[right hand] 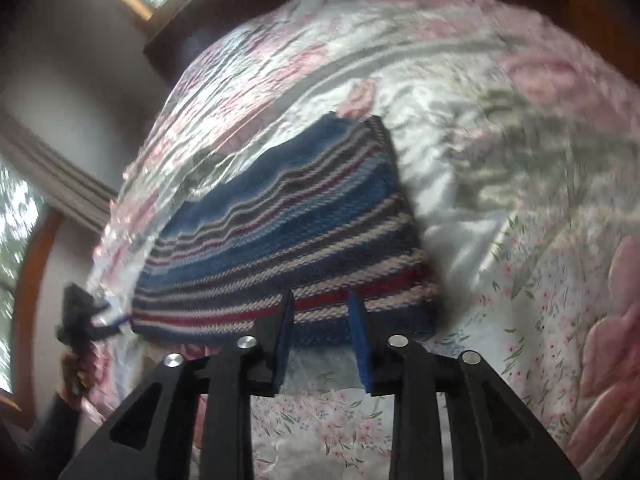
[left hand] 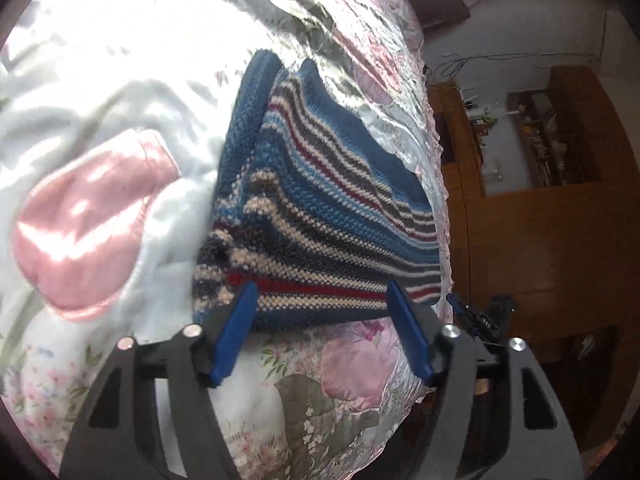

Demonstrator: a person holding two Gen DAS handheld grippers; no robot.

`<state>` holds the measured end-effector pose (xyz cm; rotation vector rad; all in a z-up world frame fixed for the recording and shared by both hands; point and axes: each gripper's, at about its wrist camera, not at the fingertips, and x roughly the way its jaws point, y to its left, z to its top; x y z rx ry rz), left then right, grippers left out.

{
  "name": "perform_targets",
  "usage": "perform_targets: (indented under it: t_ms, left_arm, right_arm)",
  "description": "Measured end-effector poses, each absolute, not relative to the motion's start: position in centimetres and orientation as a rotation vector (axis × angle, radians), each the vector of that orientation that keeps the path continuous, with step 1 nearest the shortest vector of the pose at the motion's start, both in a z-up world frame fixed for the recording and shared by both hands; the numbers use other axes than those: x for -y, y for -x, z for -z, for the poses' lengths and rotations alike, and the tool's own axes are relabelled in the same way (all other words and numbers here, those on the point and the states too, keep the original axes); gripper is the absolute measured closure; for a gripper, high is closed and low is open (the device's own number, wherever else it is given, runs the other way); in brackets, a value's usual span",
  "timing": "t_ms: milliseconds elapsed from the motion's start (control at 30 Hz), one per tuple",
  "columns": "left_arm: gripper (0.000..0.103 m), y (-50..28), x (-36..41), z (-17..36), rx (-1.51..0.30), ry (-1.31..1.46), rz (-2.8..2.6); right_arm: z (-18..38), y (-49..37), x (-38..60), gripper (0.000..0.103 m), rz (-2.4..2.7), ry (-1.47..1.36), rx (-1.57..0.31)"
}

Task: Fold small clothes

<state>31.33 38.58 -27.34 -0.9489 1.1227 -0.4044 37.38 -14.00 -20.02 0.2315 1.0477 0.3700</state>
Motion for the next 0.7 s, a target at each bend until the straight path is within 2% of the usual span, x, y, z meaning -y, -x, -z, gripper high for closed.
perform_targets:
  t_ms: [33,67,133,200,400,700]
  left_arm:
    - [0.023,-31.5,-39.3,26.6,-1.114,0.936,0.388]
    - [0.02,-31.9,-40.0,26.1,-1.113,0.931,0.372]
    - [0.018,-32.8,-41.3,25.9,-1.139,0.953,0.359]
    - [0.017,-34.1,-42.0,26.2,-1.178,0.959,0.339]
    - [0.014,-38.1,-42.2,28.6,-1.284,0.936,0.292]
    - [0.013,-43.8,-39.4,31.7,-1.367,0.883,0.349]
  right_arm:
    - [18.7,-36.0,10.7,0.054,-0.362,-0.056,-0.997]
    - [18.1,-34.2,7.4,0.043,-0.36,0.116,-0.946]
    - [18.7,-30.6,0.7,0.041,-0.351,0.459,-0.848]
    - [20.7,-27.5,-4.7,0.041,-0.367,0.677,-0.785]
    - [26.1,-24.8,-13.4,0.042,-0.472,0.812,-0.805]
    - [28.7,-25.5,-20.5,0.042,-0.59,0.834,-0.786]
